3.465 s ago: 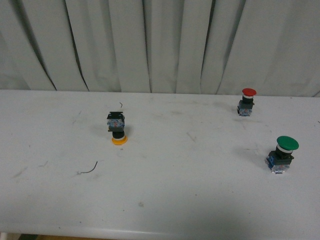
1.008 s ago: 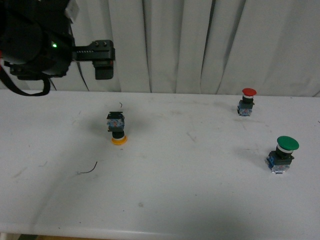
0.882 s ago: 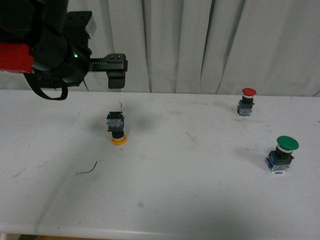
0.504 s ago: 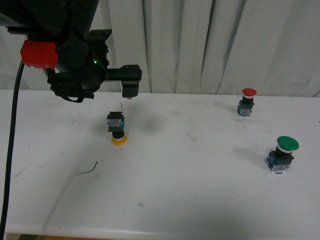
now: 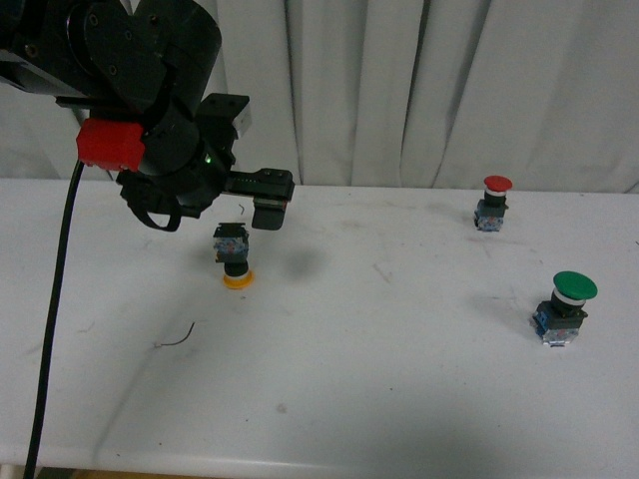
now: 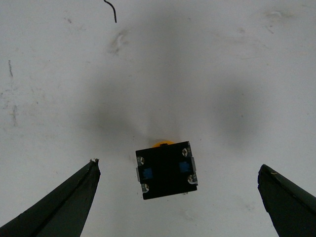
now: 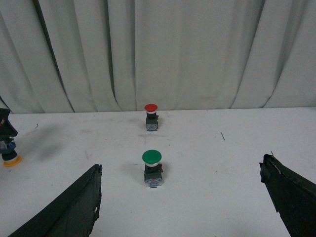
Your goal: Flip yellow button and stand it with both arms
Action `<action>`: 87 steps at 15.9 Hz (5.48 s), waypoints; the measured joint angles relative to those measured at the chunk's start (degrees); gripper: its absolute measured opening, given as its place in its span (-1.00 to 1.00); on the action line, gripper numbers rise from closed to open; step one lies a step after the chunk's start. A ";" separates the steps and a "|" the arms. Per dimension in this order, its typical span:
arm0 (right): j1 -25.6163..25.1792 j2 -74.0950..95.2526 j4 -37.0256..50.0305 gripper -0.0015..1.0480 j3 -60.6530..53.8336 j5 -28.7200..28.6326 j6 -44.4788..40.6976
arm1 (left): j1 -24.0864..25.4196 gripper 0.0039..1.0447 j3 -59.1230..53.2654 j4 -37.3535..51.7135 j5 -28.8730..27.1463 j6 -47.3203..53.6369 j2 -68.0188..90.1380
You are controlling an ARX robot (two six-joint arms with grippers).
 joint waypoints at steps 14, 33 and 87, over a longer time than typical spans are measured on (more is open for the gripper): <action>0.00 0.00 0.00 0.88 0.00 0.00 0.00 | -0.48 0.28 5.22 -4.39 -2.10 -4.92 5.73; 0.00 0.00 0.00 0.88 0.00 0.00 0.00 | -11.19 -0.34 -37.29 12.46 -5.18 -1.90 -47.71; 4.11 95.54 73.53 0.88 32.20 -40.68 72.78 | -10.56 -0.34 -45.24 65.55 36.59 -49.94 -34.42</action>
